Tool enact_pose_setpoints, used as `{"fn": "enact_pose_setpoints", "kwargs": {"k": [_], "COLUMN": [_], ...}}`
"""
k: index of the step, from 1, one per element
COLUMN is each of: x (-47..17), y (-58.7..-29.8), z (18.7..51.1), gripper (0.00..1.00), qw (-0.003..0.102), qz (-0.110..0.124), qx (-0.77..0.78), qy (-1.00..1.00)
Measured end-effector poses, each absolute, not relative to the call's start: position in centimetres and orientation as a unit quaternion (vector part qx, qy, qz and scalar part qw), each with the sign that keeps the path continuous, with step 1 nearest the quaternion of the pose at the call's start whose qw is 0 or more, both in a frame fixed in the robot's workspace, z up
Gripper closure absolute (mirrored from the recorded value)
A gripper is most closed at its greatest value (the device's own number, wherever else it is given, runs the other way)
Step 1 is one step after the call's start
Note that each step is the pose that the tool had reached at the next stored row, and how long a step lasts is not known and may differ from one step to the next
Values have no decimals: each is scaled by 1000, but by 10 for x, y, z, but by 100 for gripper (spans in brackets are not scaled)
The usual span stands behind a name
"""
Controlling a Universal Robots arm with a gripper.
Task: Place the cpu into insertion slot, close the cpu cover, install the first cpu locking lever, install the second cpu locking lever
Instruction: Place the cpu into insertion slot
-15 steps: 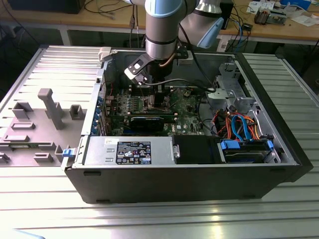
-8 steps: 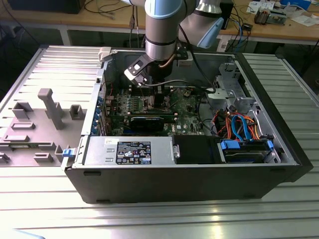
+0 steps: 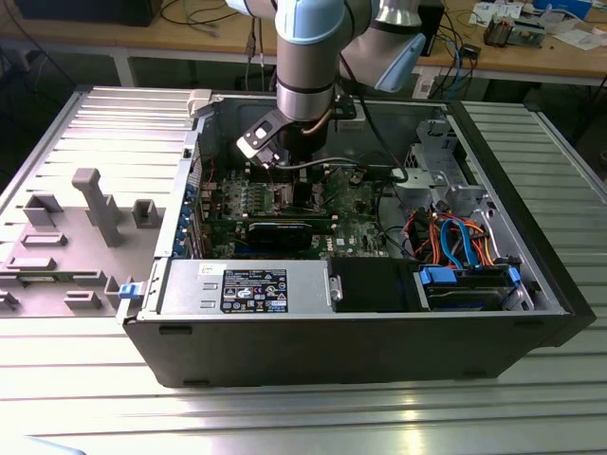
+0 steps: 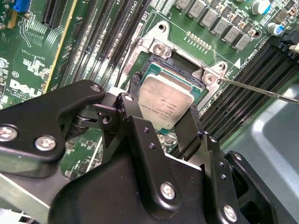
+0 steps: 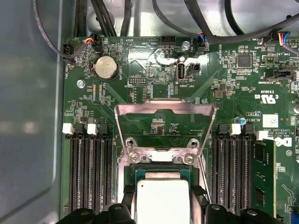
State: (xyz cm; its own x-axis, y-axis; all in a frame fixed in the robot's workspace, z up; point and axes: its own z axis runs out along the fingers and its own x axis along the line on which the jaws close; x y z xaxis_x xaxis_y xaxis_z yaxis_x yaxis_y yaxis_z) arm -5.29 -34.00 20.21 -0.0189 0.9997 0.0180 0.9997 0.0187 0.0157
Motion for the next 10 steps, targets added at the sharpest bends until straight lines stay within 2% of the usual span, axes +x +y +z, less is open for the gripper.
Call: {"fn": "enact_pose_setpoints", "kwargs": {"k": [10], "x": [-53], "y": [-340], "z": [199], "gripper": [45], "qw": [1], "qz": [-12], "qx": [-700], "qy": [-714]}}
